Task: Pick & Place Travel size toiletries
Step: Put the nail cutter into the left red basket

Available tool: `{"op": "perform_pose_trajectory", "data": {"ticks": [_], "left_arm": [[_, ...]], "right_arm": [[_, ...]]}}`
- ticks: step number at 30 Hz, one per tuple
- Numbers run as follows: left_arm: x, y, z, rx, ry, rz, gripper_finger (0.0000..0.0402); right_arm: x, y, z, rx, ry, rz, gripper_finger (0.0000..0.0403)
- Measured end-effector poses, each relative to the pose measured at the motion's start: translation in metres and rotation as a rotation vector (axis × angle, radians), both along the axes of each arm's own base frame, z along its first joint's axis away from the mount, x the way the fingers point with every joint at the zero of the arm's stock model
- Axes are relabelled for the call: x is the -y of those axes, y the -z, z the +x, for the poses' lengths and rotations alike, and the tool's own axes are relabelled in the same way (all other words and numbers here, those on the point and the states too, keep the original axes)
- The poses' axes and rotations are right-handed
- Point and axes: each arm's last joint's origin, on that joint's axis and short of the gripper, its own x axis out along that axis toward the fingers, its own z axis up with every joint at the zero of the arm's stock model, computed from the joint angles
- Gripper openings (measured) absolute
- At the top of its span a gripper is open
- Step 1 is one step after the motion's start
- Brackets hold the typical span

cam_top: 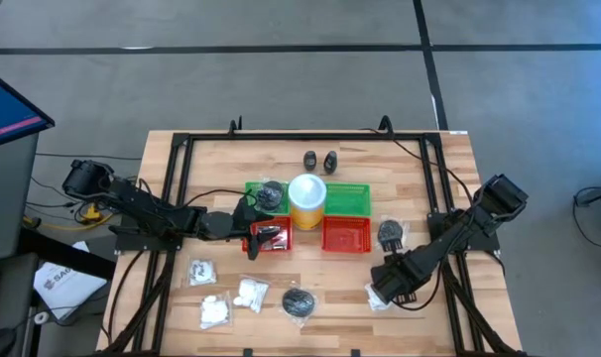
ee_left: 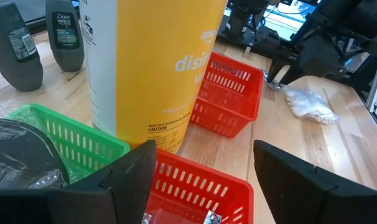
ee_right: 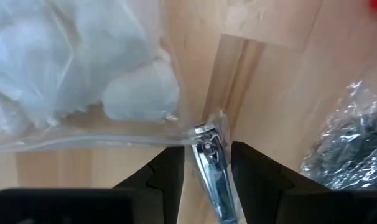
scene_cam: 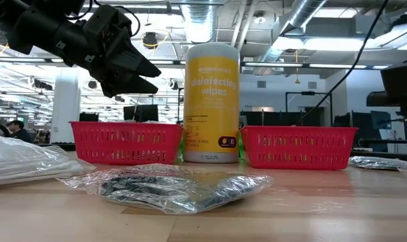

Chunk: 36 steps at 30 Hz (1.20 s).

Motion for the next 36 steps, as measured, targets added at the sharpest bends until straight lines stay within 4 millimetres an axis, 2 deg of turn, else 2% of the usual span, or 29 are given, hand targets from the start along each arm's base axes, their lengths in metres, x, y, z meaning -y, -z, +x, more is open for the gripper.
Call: {"op": "perform_pose_trajectory", "data": {"ticks": [10, 19, 31, 36], "left_arm": [[0.000, 0.000, 0.000, 0.000, 0.000, 0.000, 0.0260], [0.000, 0.000, 0.000, 0.000, 0.000, 0.000, 0.0260], [0.000, 0.000, 0.000, 0.000, 0.000, 0.000, 0.0260], [0.000, 0.000, 0.000, 0.000, 0.000, 0.000, 0.0260]], "right_arm": [[0.002, 0.000, 0.004, 0.029, -0.013, 0.000, 0.0117], [0.008, -0.001, 0.009, 0.031, 0.020, 0.001, 0.0029], [0.014, -0.001, 0.014, 0.032, 0.071, 0.000, 0.0028], [0.012, -0.008, 0.016, 0.021, 0.076, -0.008, 0.0028]]}}
